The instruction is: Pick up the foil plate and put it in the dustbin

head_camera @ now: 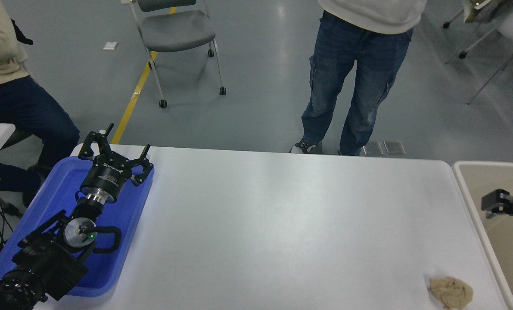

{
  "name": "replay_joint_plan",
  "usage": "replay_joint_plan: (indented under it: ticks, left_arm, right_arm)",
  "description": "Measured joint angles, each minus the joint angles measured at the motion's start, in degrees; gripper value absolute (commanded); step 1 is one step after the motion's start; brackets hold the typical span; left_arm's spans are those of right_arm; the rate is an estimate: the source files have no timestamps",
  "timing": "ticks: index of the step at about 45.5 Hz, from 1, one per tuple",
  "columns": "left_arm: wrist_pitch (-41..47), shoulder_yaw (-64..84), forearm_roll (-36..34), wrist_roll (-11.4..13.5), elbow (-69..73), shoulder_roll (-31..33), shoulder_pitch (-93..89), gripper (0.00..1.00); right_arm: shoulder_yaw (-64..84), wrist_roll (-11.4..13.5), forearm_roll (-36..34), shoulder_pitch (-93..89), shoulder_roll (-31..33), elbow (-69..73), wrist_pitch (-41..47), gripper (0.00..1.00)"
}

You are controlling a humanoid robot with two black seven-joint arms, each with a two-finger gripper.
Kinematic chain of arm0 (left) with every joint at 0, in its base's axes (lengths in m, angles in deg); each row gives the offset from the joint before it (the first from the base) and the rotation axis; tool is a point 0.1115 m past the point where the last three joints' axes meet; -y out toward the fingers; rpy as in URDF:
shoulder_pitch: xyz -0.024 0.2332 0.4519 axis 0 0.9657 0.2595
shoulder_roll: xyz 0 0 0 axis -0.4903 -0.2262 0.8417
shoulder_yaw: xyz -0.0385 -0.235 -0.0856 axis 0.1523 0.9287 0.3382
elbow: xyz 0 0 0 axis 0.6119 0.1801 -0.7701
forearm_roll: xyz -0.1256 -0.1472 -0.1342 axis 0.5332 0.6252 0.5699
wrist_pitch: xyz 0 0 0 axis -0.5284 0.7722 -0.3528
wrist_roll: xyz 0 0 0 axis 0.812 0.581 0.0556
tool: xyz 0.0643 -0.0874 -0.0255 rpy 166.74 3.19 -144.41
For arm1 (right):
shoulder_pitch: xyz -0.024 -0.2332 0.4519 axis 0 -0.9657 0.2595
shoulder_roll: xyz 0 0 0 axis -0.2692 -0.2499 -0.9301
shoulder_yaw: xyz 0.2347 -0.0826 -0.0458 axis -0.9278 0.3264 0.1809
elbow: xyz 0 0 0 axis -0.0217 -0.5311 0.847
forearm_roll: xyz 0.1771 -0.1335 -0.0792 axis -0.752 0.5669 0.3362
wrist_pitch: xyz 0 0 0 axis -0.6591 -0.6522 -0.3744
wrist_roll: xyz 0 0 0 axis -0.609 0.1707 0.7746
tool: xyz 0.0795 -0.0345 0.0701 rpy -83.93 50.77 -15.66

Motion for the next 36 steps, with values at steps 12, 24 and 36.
replay_joint_plan:
  ticks: [12,24,36]
  left_arm:
    - [0.0,0.0,0.0,0.0,0.0,0.0,0.0,1.0]
    - [0.0,-0.1,0.0,0.0,0.0,0.0,0.0,1.0]
    - [0.0,0.0,0.0,0.0,0.0,0.0,0.0,1.0]
  right_arm:
    - [0.8,-0.1,-3.3,8.9,-6.6,5.0,9.9,1.0]
    - [0.6,-0.3,-9.4,17.7,-14.3,7.6,12.8,1.0]
    - [-0.4,-0.3,-11.4,24.8,-19.0,8.6,13.6,1.0]
